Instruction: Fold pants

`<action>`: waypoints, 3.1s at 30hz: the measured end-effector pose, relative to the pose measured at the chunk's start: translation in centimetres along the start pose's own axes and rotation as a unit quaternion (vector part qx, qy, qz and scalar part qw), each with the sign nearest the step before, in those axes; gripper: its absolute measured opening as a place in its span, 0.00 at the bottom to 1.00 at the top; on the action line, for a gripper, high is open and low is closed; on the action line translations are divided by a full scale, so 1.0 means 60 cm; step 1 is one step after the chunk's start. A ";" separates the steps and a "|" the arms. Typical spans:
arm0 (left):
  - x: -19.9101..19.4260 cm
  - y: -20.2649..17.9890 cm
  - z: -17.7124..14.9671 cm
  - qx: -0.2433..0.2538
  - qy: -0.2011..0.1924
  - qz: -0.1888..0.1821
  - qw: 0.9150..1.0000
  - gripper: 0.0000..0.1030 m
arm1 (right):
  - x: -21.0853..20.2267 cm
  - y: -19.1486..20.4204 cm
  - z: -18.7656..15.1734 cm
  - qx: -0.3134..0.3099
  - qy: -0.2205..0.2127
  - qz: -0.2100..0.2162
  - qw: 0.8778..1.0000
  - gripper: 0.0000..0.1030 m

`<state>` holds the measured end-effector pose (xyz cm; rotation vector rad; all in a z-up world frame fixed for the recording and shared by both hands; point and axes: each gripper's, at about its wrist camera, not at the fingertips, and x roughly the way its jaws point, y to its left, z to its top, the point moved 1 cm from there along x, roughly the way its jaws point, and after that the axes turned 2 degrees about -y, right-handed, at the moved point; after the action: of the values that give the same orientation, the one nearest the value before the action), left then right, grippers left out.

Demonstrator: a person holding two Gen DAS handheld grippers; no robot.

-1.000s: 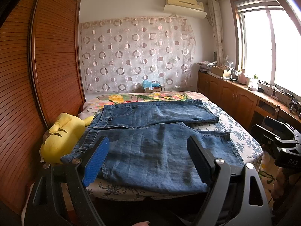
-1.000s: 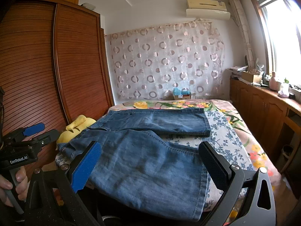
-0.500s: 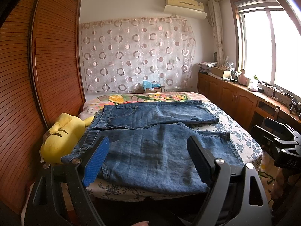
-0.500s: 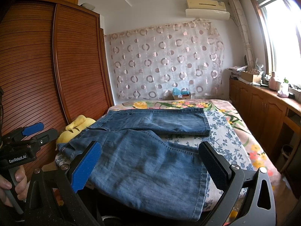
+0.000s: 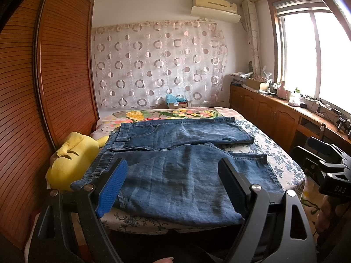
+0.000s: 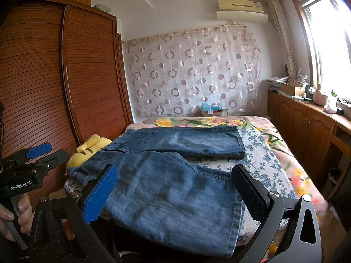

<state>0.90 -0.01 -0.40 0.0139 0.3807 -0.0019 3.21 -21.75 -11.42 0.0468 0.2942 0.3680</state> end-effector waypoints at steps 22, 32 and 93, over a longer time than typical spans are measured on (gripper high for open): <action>0.000 0.000 0.000 -0.001 0.000 0.000 1.000 0.83 | -0.005 0.002 0.004 0.000 -0.001 0.000 1.000 1.00; -0.001 -0.002 -0.002 -0.001 0.003 -0.001 1.000 0.83 | -0.005 0.003 0.003 0.000 -0.001 0.001 1.000 1.00; 0.179 0.325 -0.141 -0.112 0.115 0.079 0.984 0.67 | 0.045 -0.071 -0.037 -0.022 0.199 -0.038 0.979 0.81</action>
<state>7.83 19.62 -11.97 -0.1793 0.6084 0.2008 6.46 -24.79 -14.68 -0.0825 0.6810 0.3048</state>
